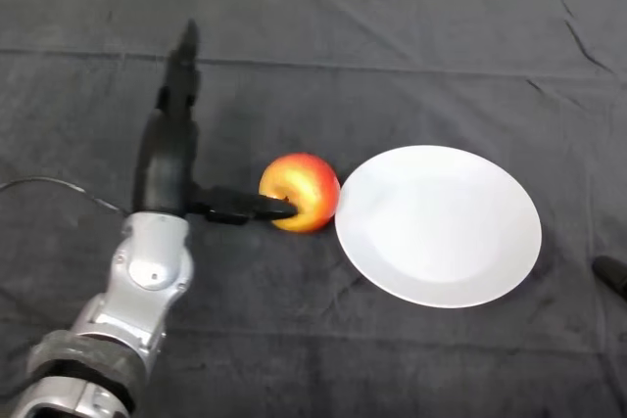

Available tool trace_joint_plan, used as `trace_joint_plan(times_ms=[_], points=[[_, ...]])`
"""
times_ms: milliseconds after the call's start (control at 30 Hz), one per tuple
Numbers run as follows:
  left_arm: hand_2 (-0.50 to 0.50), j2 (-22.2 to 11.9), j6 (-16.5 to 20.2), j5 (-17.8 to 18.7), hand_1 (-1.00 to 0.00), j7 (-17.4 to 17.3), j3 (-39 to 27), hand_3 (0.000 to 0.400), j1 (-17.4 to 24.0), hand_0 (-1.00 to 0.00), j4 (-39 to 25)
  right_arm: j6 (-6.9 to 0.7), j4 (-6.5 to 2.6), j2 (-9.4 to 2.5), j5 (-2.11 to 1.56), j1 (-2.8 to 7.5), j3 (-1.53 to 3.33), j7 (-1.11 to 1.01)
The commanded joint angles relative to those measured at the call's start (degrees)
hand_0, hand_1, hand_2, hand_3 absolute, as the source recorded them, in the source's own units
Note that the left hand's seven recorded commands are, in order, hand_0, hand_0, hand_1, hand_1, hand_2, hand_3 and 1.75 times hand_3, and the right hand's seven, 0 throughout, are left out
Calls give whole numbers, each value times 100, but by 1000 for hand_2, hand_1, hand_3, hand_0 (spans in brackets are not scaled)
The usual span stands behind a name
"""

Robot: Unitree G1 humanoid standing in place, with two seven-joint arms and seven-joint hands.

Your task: Move the apple to the plate

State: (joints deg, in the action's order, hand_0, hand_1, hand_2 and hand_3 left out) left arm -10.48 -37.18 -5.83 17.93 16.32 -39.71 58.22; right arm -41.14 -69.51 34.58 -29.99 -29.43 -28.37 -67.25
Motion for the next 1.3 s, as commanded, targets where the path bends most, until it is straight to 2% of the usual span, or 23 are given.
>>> trace_joint_plan(times_ms=[33, 433, 900, 933, 967, 1000, 1067, 1167, 1200, 1233, 1267, 1300], points=[[0, 14, -114, 142, 0, -69, 162, 0, -288, 0, 308, -5, 75, 75, 2, 15, -68, 36], [0, 227, 19, 534, 0, -228, 609, 0, -484, 0, 822, -8, 62, 80, 1, 10, -67, 28], [0, 211, 203, 956, 0, -468, 1047, 0, -498, 0, 1027, -9, 50, 84, 2, 4, -65, 19], [-84, 207, 219, 976, 0, -474, 1072, 67, -501, -169, 1033, -9, 49, 84, 3, 4, -65, 19], [-214, 204, 233, 993, 0, -479, 1094, 171, -502, -427, 1038, -9, 49, 85, 3, 4, -64, 18], [-294, 200, 247, 1009, 0, -483, 1116, 235, -503, -588, 1043, -9, 48, 85, 3, 3, -64, 18], [-500, 194, 278, 1038, 0, -485, 1159, 400, -508, -1000, 1053, -9, 47, 85, 3, 3, -64, 17], [-500, 187, 327, 1071, 0, -478, 1220, 400, -517, -1000, 1064, -9, 45, 86, 4, 2, -64, 15], [-475, 185, 343, 1080, -51, -474, 1239, 400, -520, -1000, 1067, -9, 45, 86, 4, 2, -63, 15], [-369, 182, 361, 1089, -263, -469, 1259, 400, -524, -1000, 1071, -9, 44, 86, 4, 2, -63, 15], [-247, 180, 377, 1096, -506, -464, 1276, 400, -528, -1000, 1073, -9, 44, 86, 4, 1, -63, 14], [-43, 177, 396, 1103, -914, -458, 1294, 400, -534, -1000, 1077, -8, 43, 86, 4, 1, -63, 14]])
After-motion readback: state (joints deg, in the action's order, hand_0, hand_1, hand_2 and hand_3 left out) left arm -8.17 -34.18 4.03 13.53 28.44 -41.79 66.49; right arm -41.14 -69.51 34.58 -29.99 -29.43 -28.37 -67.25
